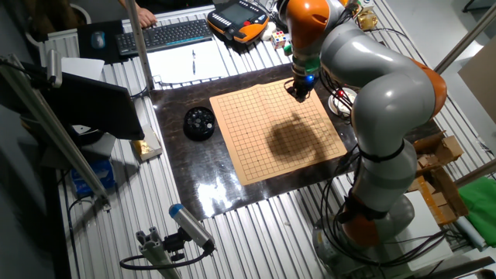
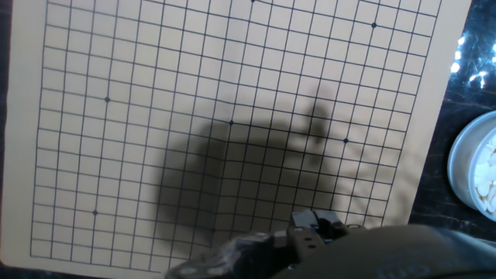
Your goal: Play the first move as black on the 3-4 point in the upper right corner of the Go board
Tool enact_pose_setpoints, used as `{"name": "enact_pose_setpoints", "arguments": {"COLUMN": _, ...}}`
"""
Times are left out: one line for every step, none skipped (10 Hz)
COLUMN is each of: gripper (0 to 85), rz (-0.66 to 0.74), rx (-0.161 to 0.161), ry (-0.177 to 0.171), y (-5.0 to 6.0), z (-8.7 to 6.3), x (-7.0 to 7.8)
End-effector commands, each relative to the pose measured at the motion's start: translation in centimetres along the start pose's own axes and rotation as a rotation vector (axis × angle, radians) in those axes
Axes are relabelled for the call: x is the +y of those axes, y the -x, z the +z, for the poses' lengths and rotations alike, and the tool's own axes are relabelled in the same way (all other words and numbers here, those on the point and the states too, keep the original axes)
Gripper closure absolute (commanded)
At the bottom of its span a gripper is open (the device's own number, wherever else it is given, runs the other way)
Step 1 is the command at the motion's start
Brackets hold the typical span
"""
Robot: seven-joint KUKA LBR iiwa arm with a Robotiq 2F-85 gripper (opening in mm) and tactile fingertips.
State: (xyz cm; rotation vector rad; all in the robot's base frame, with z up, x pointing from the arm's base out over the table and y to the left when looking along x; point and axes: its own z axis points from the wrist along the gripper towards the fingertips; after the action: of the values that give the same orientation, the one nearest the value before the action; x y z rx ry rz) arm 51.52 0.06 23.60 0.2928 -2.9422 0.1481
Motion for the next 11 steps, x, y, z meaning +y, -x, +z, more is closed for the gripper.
{"name": "enact_pose_setpoints", "arguments": {"gripper": 83.7, "rz": 0.006, "rx": 0.000, "ry": 0.000, "y": 0.00, "z": -0.01, "x": -0.01}}
{"name": "enact_pose_setpoints", "arguments": {"gripper": 83.7, "rz": 0.015, "rx": 0.000, "ry": 0.000, "y": 0.00, "z": -0.01, "x": -0.01}}
{"name": "enact_pose_setpoints", "arguments": {"gripper": 83.7, "rz": 0.015, "rx": 0.000, "ry": 0.000, "y": 0.00, "z": -0.01, "x": -0.01}}
{"name": "enact_pose_setpoints", "arguments": {"gripper": 83.7, "rz": 0.010, "rx": 0.000, "ry": 0.000, "y": 0.00, "z": -0.01, "x": -0.01}}
{"name": "enact_pose_setpoints", "arguments": {"gripper": 83.7, "rz": 0.006, "rx": 0.001, "ry": 0.000, "y": 0.00, "z": -0.01, "x": -0.01}}
{"name": "enact_pose_setpoints", "arguments": {"gripper": 83.7, "rz": 0.004, "rx": 0.003, "ry": 0.000, "y": 0.00, "z": -0.01, "x": -0.01}}
{"name": "enact_pose_setpoints", "arguments": {"gripper": 83.7, "rz": 0.004, "rx": 0.003, "ry": 0.000, "y": 0.00, "z": -0.01, "x": -0.01}}
{"name": "enact_pose_setpoints", "arguments": {"gripper": 83.7, "rz": 0.009, "rx": 0.001, "ry": 0.000, "y": 0.00, "z": -0.01, "x": -0.01}}
{"name": "enact_pose_setpoints", "arguments": {"gripper": 83.7, "rz": 0.010, "rx": 0.001, "ry": 0.000, "y": 0.00, "z": -0.01, "x": -0.01}}
{"name": "enact_pose_setpoints", "arguments": {"gripper": 84.0, "rz": 0.013, "rx": 0.001, "ry": 0.000, "y": 0.00, "z": -0.01, "x": -0.01}}
{"name": "enact_pose_setpoints", "arguments": {"gripper": 84.0, "rz": 0.023, "rx": 0.001, "ry": 0.000, "y": 0.00, "z": -0.01, "x": -0.01}}
